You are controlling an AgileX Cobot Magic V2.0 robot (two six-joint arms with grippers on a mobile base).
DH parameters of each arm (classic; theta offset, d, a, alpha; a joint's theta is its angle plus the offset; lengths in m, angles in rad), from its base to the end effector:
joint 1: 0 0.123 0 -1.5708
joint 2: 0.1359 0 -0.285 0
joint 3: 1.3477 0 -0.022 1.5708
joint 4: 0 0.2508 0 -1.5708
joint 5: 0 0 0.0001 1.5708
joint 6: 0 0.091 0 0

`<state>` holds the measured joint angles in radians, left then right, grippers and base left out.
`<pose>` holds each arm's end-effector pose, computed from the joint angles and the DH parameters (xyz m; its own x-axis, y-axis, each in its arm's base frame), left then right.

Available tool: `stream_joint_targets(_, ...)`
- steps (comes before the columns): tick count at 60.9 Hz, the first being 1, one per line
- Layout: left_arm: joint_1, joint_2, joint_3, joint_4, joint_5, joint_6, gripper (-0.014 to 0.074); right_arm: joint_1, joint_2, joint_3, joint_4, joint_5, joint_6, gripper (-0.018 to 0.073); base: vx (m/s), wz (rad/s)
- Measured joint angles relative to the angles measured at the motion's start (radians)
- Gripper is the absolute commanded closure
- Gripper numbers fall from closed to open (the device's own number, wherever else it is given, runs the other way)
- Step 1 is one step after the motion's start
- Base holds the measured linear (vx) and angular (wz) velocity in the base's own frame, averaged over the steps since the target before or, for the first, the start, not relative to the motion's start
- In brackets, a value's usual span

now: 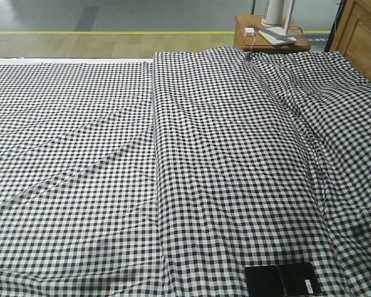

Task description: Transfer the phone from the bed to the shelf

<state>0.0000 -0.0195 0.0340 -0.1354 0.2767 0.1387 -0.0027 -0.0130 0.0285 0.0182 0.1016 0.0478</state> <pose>0.0545 -0.0034 0.1780 -0.1999 0.0084 -0.9798 0.0378 0.9993 0.0008 0.0567 0.0000 0.1950 -0.0298 0.0659 -0.9974 0.0028 0.9978 0.0659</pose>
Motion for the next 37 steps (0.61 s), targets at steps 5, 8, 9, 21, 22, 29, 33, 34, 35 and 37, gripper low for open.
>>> stream_joint_targets(5,0.0,0.0,0.0,0.0,0.0,0.0,0.0596,0.0,0.0,0.0,0.0,0.0,0.0,0.0564,0.0,0.0)
stream_joint_targets(8,0.0,0.0,0.0,0.0,0.0,0.0,0.0596,0.0,0.0,0.0,0.0,0.0,0.0,0.0564,0.0,0.0)
stream_joint_targets(9,0.0,0.0,0.0,0.0,0.0,0.0,0.0596,0.0,0.0,0.0,0.0,0.0,0.0,0.0564,0.0,0.0)
stream_joint_targets(21,0.0,0.0,0.0,0.0,0.0,0.0,0.0596,0.0,0.0,0.0,0.0,0.0,0.0,0.0564,0.0,0.0)
stream_joint_targets(22,0.0,0.0,0.0,0.0,0.0,0.0,0.0596,0.0,0.0,0.0,0.0,0.0,0.0,0.0564,0.0,0.0)
stream_joint_targets(29,0.0,0.0,0.0,0.0,0.0,0.0,0.0596,0.0,0.0,0.0,0.0,0.0,0.0,0.0564,0.0,0.0)
stream_joint_targets(33,0.0,0.0,0.0,0.0,0.0,0.0,0.0596,0.0,0.0,0.0,0.0,0.0,0.0,0.0564,0.0,0.0)
stream_joint_targets(34,0.0,0.0,0.0,0.0,0.0,0.0,0.0596,0.0,0.0,0.0,0.0,0.0,0.0,0.0564,0.0,0.0)
stream_joint_targets(35,0.0,0.0,0.0,0.0,0.0,0.0,0.0596,0.0,0.0,0.0,0.0,0.0,0.0,0.0564,0.0,0.0)
stream_joint_targets(37,0.0,0.0,0.0,0.0,0.0,0.0,0.0596,0.0,0.0,0.0,0.0,0.0,0.0,0.0564,0.0,0.0)
